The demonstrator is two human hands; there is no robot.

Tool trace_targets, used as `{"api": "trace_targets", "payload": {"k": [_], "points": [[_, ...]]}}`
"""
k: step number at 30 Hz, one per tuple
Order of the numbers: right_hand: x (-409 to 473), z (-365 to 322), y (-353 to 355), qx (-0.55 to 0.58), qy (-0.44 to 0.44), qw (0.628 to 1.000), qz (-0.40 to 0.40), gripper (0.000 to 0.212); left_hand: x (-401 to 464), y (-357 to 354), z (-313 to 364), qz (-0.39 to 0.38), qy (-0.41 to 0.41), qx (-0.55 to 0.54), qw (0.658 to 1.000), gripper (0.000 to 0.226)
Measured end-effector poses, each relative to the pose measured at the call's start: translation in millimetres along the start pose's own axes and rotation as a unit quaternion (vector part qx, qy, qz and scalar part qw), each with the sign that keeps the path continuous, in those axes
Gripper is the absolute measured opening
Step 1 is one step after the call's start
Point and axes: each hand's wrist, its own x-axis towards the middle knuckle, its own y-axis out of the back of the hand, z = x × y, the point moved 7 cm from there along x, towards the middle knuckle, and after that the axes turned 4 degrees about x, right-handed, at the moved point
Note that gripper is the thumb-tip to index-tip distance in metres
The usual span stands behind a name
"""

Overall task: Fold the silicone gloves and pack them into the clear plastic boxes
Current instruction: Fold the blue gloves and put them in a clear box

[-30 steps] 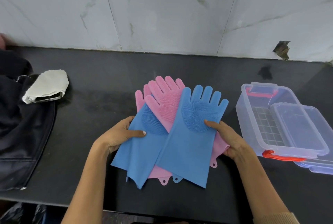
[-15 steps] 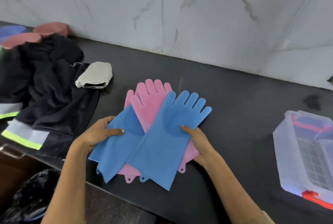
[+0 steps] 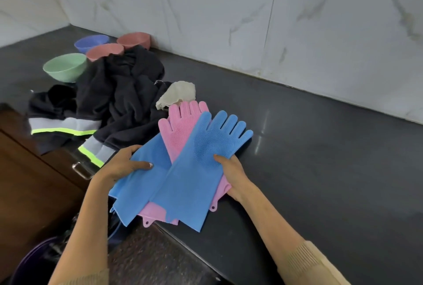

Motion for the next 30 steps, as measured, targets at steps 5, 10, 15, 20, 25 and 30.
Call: {"api": "trace_targets", "payload": {"k": [5, 10, 15, 20, 25, 30], "points": [[-2, -3, 1, -0.007, 0.009, 1.0, 0.004, 0.026, -10, 0, 11, 0.115, -0.004, 0.139, 0.984, 0.04], [-16, -21, 36, 0.0, 0.04, 0.999, 0.035, 0.018, -64, -36, 52, 0.351, -0.09, 0.262, 0.895, 0.04], [-34, -34, 86, -0.035, 0.019, 0.996, 0.084, 0.018, -104, -105, 69, 0.277, -0.194, 0.183, 0.923, 0.026], [-34, -34, 78, -0.103, 0.004, 0.989, 0.107, 0.019, -119, -165, 56, 0.148, -0.15, 0.272, 0.939, 0.036], [-30, -35, 76, -0.135, 0.018, 0.98, 0.143, 0.014, -128, -172, 50, 0.16, -0.114, 0.286, 0.938, 0.019], [-29, -37, 77, -0.143, 0.007, 0.978, 0.15, 0.01, -130, -175, 52, 0.163, -0.121, 0.262, 0.943, 0.018]]}}
